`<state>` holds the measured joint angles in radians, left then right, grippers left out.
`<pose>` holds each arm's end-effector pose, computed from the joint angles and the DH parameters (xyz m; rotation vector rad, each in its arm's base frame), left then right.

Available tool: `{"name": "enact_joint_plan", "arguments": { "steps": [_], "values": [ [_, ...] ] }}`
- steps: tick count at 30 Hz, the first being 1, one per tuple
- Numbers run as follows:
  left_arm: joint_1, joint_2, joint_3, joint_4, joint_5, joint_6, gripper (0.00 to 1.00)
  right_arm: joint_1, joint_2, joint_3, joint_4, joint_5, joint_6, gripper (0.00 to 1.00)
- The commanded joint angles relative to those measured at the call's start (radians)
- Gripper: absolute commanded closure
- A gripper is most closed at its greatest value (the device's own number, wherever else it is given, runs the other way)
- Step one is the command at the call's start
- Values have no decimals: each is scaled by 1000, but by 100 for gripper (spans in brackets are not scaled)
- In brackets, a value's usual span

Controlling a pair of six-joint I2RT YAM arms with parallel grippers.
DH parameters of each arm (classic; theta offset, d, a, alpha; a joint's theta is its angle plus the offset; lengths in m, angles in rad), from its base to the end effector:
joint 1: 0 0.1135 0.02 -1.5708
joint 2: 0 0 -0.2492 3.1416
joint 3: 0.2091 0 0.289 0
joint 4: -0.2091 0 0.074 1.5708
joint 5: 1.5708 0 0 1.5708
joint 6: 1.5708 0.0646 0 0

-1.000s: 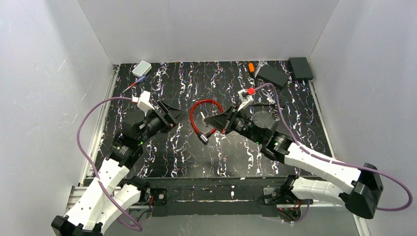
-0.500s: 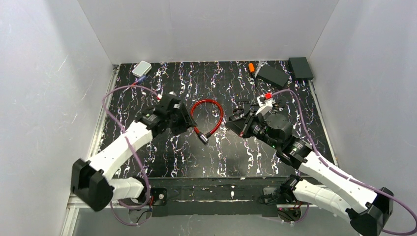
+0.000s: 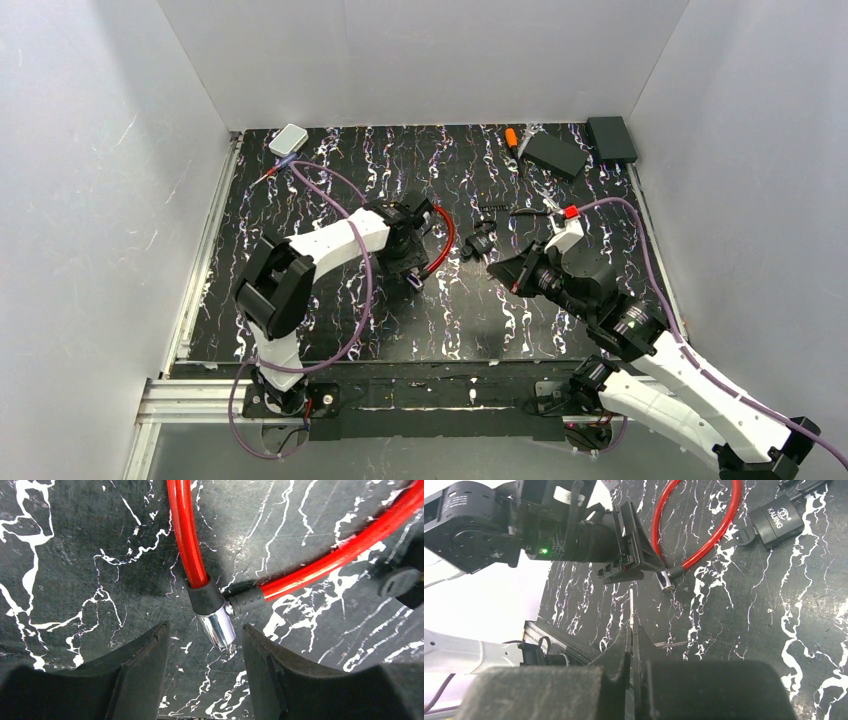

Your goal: Unlock with the key

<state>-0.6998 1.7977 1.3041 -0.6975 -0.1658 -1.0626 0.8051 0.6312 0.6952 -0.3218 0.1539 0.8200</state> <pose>0.3163 -0.2524 0.1473 -0.5416 2.7086 -0.2635 0.1668 0.1592 0.3034 0.1298 1.9408 0.9833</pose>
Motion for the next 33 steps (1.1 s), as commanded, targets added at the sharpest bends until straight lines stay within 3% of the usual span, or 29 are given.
{"name": "enact_joint_plan", "arguments": {
  "steps": [1, 13, 26, 33],
  "values": [
    [-10, 29, 53, -73, -72, -89, 47, -3, -28, 1, -23, 26, -7, 99],
    [-15, 37, -8, -42, -141, -260, 47, -3, -73, -18, -48, 29, 5, 99],
    [-17, 131, 34, -42, -122, -264, 51, -3, -94, -17, -61, 28, -3, 99],
    [-23, 200, 88, -44, -88, -231, 66, -3, -109, -11, -81, 38, -17, 99]
  ]
}}
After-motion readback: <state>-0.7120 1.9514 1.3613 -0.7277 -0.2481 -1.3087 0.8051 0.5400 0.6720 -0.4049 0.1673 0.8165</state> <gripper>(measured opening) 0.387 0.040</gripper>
